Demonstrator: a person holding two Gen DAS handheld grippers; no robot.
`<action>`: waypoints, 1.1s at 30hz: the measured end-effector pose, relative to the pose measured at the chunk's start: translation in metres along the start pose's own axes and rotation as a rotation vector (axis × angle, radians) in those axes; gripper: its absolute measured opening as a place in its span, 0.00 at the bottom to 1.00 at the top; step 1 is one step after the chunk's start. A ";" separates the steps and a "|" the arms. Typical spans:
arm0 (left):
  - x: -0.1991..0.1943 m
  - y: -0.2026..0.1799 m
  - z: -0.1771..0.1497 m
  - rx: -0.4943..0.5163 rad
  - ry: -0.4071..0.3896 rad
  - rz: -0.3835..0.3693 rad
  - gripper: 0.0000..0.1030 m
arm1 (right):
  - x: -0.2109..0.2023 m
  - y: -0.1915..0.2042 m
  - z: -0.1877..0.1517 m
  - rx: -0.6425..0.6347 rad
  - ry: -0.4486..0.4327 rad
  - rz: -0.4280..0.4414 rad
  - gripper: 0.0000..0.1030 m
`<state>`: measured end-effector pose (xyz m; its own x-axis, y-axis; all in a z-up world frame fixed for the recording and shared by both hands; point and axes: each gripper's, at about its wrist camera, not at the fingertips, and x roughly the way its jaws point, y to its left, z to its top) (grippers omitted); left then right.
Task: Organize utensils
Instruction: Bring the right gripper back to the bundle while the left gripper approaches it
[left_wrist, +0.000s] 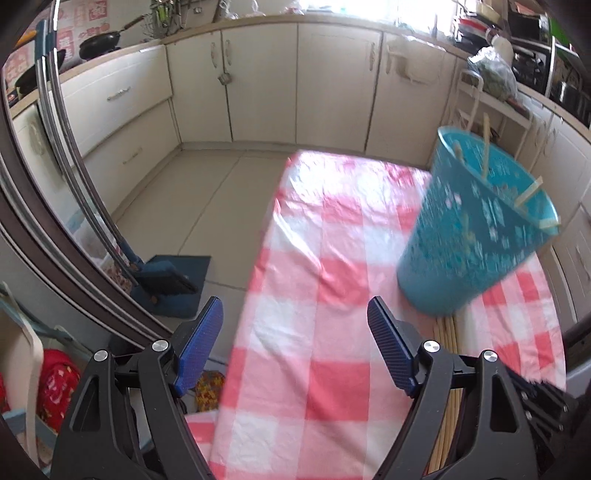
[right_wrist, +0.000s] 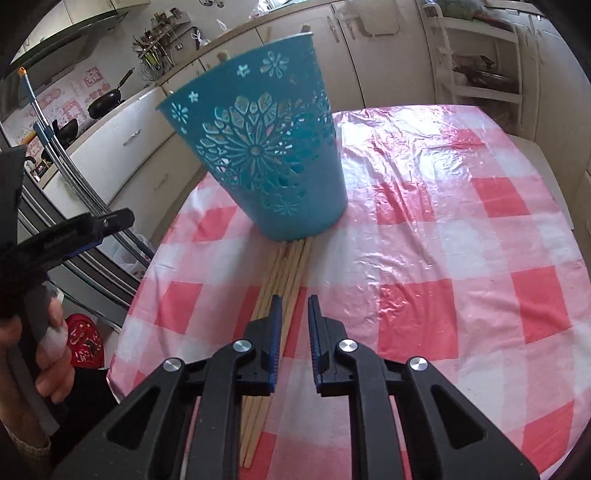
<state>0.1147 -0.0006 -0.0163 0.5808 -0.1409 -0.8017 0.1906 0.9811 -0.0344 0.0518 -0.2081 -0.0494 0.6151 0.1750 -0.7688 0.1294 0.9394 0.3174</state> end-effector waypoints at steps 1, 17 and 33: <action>0.001 -0.005 -0.008 0.012 0.015 -0.005 0.74 | 0.006 0.003 0.000 -0.012 0.006 -0.003 0.14; 0.013 -0.047 -0.035 0.153 0.067 -0.010 0.76 | 0.029 -0.002 -0.001 -0.002 0.016 -0.044 0.14; 0.017 -0.053 -0.037 0.178 0.074 -0.009 0.76 | 0.022 0.003 -0.007 -0.150 0.065 -0.110 0.06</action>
<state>0.0854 -0.0498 -0.0499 0.5200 -0.1334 -0.8437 0.3368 0.9397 0.0590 0.0601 -0.1992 -0.0696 0.5517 0.0831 -0.8299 0.0730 0.9864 0.1473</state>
